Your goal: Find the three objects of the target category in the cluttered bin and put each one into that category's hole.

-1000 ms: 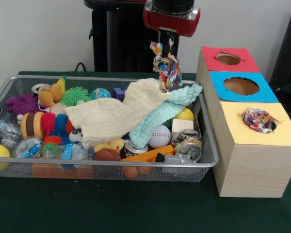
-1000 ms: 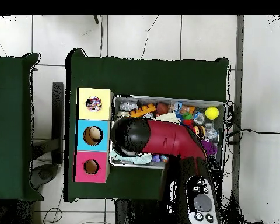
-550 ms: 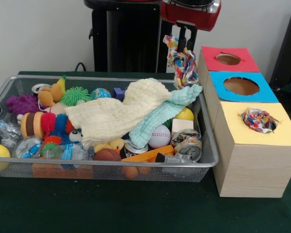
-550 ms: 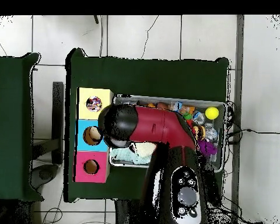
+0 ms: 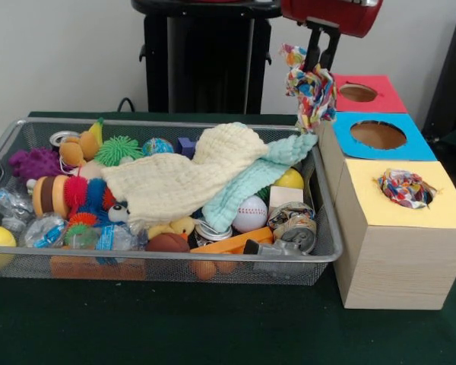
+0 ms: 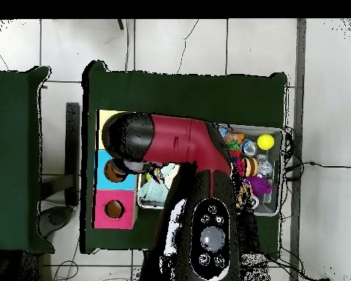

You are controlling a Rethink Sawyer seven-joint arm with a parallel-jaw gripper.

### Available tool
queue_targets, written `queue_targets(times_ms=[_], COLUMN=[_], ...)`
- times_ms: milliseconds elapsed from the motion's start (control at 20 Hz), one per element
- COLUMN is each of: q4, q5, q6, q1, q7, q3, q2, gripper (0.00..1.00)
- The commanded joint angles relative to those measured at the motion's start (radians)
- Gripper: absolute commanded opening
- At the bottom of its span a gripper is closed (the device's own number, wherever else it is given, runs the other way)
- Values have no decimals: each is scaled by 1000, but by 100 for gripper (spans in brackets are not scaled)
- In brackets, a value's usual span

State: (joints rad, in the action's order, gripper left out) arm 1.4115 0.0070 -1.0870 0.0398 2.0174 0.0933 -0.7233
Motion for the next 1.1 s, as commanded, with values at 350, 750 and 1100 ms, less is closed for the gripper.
queue_targets(times_ms=[350,750,1100], q4=[-114,-149,-185], q5=[77,95,118], q6=[-68,-24,-5], q1=[-45,-62,-75], q7=[359,378,398], q3=[15,13,11], q2=[129,195,243], gripper=[0,0,0])
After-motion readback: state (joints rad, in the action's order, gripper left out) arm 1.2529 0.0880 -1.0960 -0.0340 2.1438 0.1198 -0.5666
